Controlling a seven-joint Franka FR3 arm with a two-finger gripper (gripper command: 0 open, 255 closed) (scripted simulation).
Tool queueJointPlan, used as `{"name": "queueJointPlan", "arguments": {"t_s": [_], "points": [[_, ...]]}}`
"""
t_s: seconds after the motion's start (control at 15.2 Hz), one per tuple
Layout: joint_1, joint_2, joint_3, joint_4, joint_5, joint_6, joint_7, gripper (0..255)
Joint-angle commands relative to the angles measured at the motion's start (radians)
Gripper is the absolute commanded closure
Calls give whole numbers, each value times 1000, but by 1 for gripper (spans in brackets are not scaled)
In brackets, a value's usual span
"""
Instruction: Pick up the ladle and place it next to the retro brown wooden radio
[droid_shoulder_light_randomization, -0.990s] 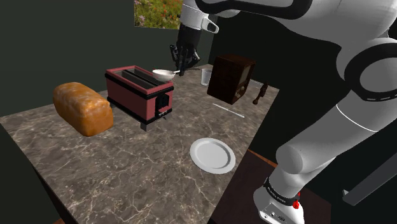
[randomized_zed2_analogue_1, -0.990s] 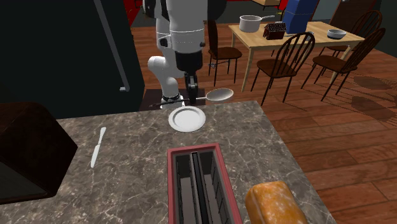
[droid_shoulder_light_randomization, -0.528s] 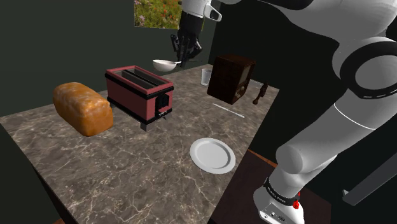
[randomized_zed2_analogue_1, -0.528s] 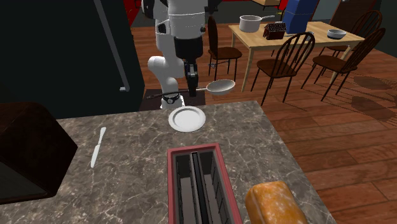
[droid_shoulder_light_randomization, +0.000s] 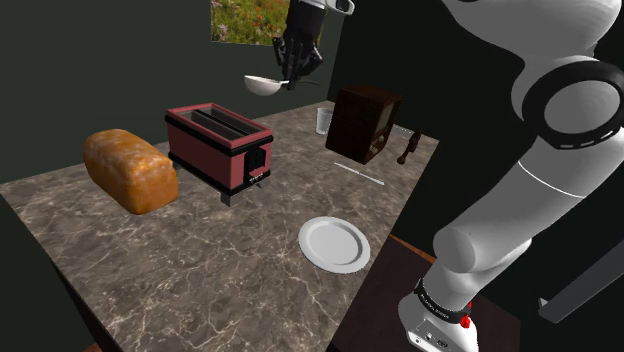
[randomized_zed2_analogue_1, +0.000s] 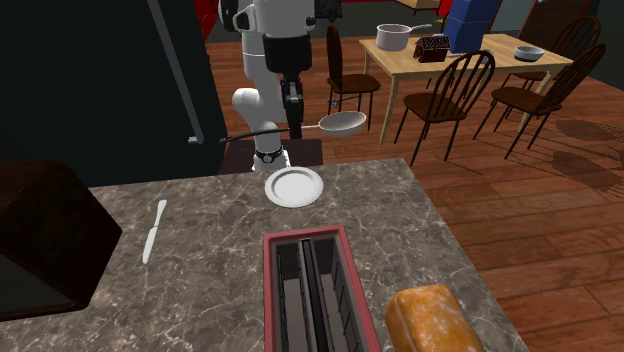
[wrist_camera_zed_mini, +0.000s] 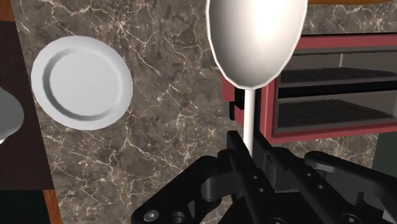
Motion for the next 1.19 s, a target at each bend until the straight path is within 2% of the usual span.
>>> {"name": "queueJointPlan", "arguments": {"t_s": [0.0,0.59,1.12], "points": [[-21,-9,-32,-7,8,-3,-53,255],[-107,50,-141,43,-10,-16,-250,255],[-173,183,-207,190,-59,-53,-390,255]]}}
